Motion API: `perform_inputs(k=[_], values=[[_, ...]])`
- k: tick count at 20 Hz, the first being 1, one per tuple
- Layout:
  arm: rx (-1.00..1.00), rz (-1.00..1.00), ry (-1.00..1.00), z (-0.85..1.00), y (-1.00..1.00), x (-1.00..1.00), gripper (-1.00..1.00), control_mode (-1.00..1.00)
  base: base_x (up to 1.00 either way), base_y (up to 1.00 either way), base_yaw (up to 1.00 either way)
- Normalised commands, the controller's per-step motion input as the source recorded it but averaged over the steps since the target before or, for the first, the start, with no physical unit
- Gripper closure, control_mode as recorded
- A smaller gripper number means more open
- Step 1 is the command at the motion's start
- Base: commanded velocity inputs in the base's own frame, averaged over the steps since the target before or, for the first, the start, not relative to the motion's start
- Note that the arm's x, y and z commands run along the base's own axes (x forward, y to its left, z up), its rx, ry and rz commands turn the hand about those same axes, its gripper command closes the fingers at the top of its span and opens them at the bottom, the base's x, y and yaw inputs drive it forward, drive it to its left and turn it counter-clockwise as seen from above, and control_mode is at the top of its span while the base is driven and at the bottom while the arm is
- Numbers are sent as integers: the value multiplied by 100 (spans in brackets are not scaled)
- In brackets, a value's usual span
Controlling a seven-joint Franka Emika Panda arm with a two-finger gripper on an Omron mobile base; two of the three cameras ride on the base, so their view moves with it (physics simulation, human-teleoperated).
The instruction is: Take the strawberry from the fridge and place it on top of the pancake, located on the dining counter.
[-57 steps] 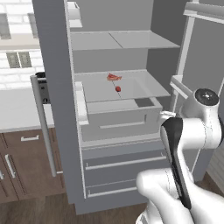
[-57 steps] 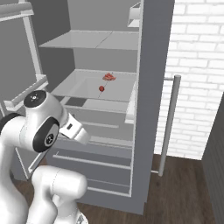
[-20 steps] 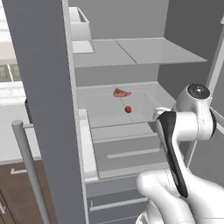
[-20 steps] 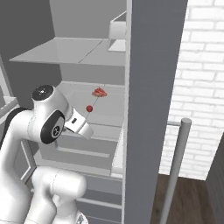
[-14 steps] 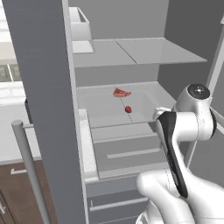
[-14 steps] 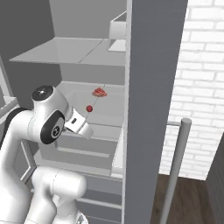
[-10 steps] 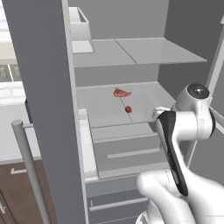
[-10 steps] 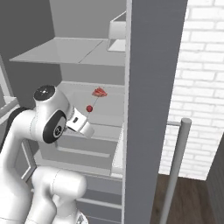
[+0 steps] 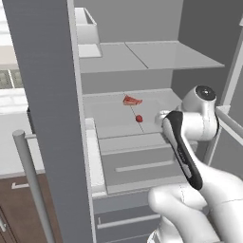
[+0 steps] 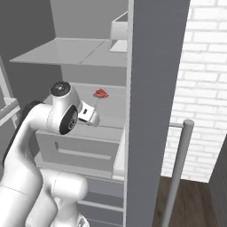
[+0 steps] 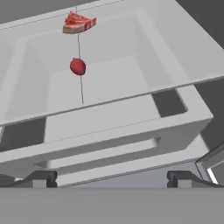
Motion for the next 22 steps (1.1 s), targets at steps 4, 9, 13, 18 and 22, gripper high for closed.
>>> perform_inputs(k=[4, 9, 13, 18, 22], values=[[-3, 15, 0, 0, 41, 57, -100, -100, 0, 0, 0], [-1, 2, 0, -4, 8, 52, -100, -100, 0, 0, 0], [-5, 0, 2, -9, 9, 53, -100, -100, 0, 0, 0], [-4, 0, 2, -8, 6, 37, -100, -100, 0, 0, 0], [-2, 0, 1, -17, 0, 33, -100, -100, 0, 0, 0]])
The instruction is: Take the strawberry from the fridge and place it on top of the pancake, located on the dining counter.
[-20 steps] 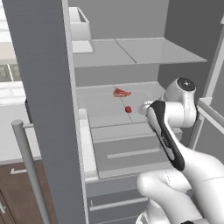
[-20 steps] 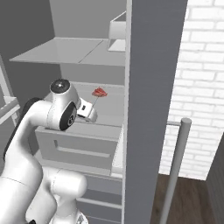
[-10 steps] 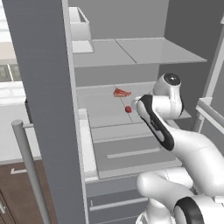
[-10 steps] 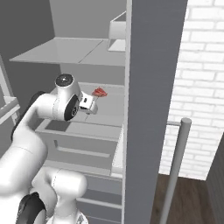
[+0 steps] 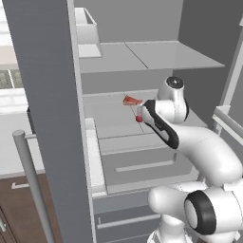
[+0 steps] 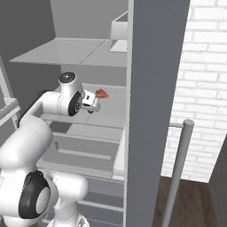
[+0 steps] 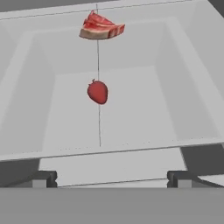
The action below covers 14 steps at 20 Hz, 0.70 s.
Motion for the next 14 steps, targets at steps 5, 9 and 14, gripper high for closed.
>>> perform_inputs(k=[5, 9, 14], values=[[-5, 0, 2, -24, 0, 25, -100, -100, 0, 0, 0], [-2, 0, 0, -12, 0, 14, -100, -100, 0, 0, 0], [0, 0, 0, -5, 0, 19, -100, -100, 0, 0, 0]])
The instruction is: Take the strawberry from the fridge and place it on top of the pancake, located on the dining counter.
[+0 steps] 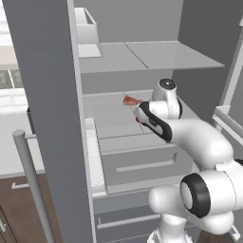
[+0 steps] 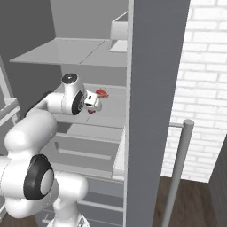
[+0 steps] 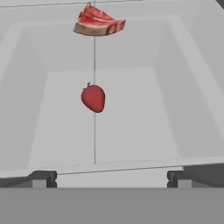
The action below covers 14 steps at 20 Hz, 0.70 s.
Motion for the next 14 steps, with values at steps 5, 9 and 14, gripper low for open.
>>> perform_inputs(k=[5, 9, 14], values=[[0, 0, 0, 0, 0, 21, -100, -100, 0, 0, 0], [-1, 2, 0, -12, 0, 2, -100, -100, 0, 0, 0], [-3, 3, 0, -24, 0, 0, -100, -100, 0, 0, 0]])
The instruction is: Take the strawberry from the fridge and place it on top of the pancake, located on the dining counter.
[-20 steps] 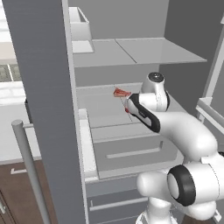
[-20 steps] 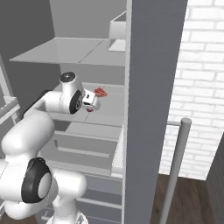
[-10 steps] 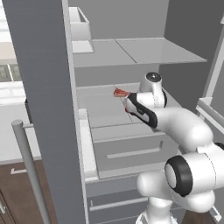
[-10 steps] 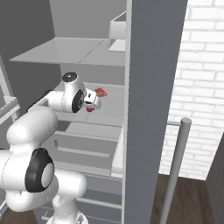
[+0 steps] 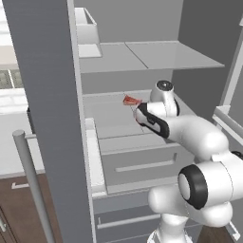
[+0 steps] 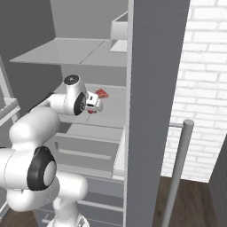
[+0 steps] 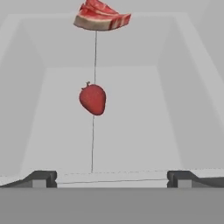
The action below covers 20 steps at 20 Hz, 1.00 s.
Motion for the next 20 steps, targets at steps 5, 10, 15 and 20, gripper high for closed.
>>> perform_inputs(k=[5, 10, 15, 20], values=[[-4, 2, 0, -24, 1, 3, -100, -100, 0, 0, 0], [-2, 2, 0, -8, 4, 11, -100, -100, 0, 0, 0], [0, 2, 0, -1, 8, 12, -100, -100, 0, 0, 0], [0, 1, 0, 0, 2, 17, -100, -100, 0, 0, 0]])
